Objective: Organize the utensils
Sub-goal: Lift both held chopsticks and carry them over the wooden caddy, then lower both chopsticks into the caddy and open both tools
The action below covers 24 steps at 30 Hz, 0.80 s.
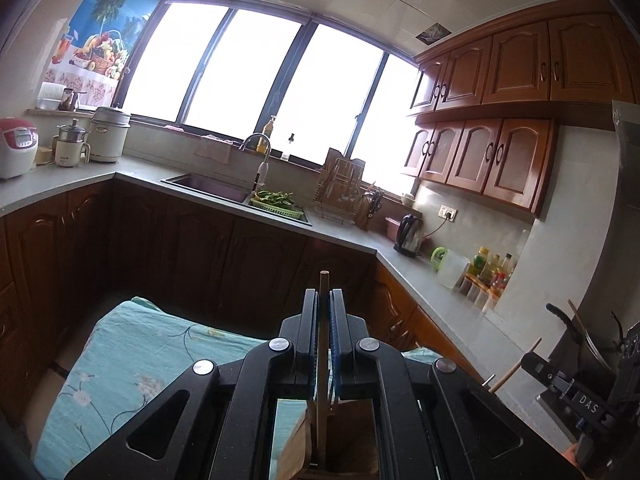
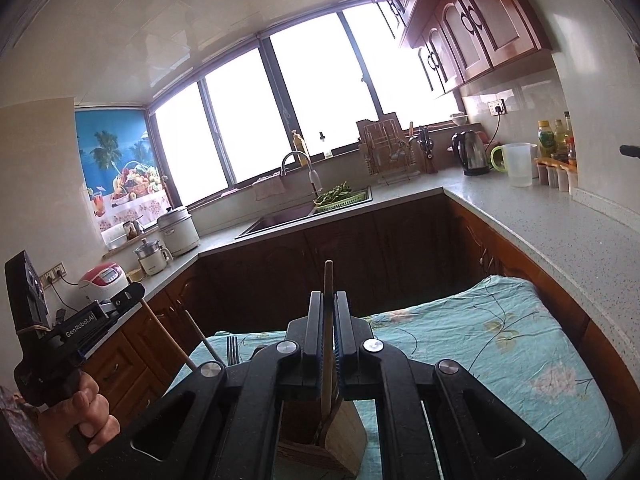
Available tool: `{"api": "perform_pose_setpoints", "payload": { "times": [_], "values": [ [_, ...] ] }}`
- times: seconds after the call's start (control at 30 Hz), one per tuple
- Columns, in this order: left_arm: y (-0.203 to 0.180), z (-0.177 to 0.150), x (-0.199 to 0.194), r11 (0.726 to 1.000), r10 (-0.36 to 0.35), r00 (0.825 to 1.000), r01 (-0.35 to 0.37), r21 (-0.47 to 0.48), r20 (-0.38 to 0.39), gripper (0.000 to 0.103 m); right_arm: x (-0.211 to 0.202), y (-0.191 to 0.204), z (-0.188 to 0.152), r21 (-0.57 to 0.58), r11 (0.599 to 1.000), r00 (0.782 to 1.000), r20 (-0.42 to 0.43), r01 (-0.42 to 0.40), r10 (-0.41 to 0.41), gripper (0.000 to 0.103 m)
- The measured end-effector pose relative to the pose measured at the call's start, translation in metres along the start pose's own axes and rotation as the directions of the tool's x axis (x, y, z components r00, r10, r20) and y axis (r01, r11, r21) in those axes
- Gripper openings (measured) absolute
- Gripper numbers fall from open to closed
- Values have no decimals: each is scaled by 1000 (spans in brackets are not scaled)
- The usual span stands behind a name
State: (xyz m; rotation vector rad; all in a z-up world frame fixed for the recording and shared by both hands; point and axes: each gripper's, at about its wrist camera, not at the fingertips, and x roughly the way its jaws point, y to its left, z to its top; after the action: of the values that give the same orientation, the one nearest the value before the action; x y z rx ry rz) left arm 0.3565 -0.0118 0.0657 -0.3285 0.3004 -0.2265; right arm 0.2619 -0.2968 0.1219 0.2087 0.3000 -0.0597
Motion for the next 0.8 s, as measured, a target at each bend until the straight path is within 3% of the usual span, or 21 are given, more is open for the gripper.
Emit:
{"api": "perform_pose_setpoints", "payload": {
  "times": [0.27,0.53,0.8],
  "values": [
    [-2,-19,34,1000,13,995,-11,20,-99,3,22,-5,-21,4,1000,996,-84,8,-7,4],
    [6,3,33,999,21,994,-18,27,-110,5,24,-7,-17,14,1000,995,-103,14,-12,4],
    [13,2,26,999,26,993,-23,27,-116,5,26,-5,-16,14,1000,994,-112,17,-16,5]
  ]
}}
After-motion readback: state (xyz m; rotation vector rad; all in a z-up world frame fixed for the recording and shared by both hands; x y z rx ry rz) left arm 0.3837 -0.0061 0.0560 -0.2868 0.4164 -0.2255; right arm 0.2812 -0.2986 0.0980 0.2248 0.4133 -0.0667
